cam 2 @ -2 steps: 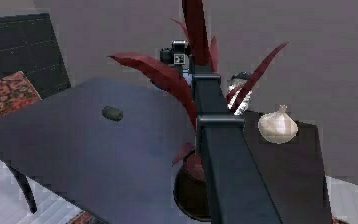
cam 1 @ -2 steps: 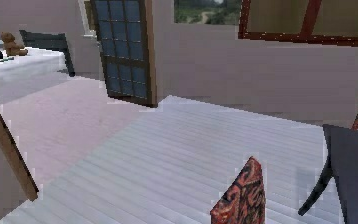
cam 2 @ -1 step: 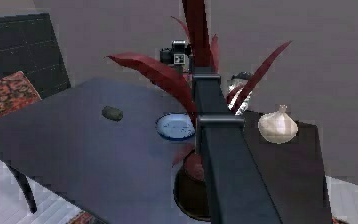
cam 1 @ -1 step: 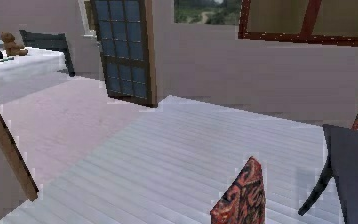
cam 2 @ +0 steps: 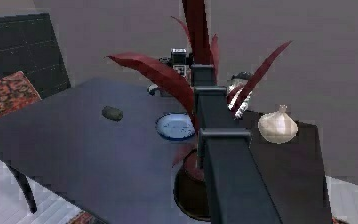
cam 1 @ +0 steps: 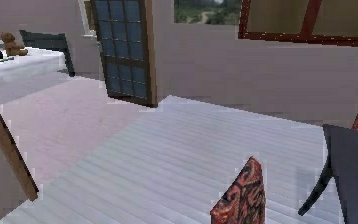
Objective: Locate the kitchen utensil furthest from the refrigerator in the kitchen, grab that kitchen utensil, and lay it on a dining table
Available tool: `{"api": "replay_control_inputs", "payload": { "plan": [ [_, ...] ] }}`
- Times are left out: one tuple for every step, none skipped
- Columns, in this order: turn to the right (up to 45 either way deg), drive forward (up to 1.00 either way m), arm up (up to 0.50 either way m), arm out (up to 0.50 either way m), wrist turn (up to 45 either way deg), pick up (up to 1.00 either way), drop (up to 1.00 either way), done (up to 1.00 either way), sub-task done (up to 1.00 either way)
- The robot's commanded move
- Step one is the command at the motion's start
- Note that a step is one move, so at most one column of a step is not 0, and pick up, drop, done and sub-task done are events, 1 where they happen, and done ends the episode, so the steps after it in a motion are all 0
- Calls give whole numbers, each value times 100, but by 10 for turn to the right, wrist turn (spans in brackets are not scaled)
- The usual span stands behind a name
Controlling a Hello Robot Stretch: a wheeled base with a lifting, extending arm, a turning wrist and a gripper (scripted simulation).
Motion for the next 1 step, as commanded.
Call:
{"api": "replay_control_inputs", "payload": {
  "plan": [
    [0, 0, 0, 0, 0, 0, 0, 100, 0]
  ]
}}
